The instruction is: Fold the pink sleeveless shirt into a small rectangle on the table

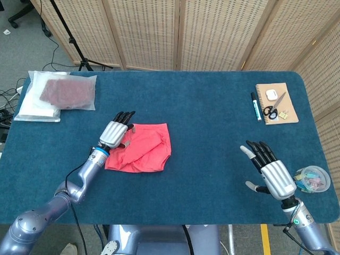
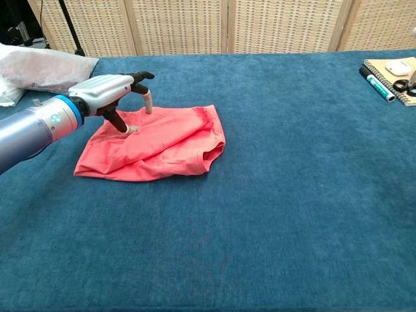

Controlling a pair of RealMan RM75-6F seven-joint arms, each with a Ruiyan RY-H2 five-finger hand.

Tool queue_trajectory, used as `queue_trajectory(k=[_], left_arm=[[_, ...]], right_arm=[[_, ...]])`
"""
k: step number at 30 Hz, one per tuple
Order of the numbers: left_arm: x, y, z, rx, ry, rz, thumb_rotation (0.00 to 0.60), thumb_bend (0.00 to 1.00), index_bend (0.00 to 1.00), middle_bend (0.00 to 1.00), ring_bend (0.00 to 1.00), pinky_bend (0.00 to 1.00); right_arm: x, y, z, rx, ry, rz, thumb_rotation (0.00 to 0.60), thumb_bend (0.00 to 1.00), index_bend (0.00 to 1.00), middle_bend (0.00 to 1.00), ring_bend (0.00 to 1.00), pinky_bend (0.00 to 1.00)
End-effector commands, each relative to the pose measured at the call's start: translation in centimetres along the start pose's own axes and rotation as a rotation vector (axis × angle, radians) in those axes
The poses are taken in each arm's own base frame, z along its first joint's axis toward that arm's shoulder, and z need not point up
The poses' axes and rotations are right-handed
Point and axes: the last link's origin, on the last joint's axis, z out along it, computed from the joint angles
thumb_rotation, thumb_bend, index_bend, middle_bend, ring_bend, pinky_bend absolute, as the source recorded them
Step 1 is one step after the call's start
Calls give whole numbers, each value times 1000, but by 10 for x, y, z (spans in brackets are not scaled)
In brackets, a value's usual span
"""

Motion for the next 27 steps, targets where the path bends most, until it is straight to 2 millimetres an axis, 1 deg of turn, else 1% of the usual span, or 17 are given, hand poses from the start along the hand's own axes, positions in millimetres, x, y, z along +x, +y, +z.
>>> queue_trajectory(k=[1, 5, 10, 13, 20, 27], left_arm=[[-2, 0, 0, 4, -6, 6, 600, 295, 465, 0, 0, 0], [-5, 0, 1, 8, -12, 14, 600, 358, 481, 0, 0, 0], [-8, 3, 3, 7, -15, 23, 600, 447, 557, 0, 0, 0], [-9, 4, 3, 8, -14, 24, 600, 476, 597, 0, 0, 0], [-7, 4, 3, 7, 5, 20, 600, 497, 660, 0, 0, 0], [8, 9, -3, -63, 81, 8, 600, 501, 687, 0, 0, 0]], right_arm=[[0, 0, 0, -1, -1, 1, 600, 0, 0, 0, 0, 0], [0, 1, 0, -2, -2, 0, 600, 0, 0, 0, 0, 0], [-1, 1, 1, -4, -3, 1, 600, 0, 0, 0, 0, 0], [-1, 1, 1, -4, -4, 1, 600, 0, 0, 0, 0, 0], [0, 1, 1, -2, -1, 3, 600, 0, 0, 0, 0, 0], [1, 0, 0, 1, 1, 6, 600, 0, 0, 0, 0, 0]])
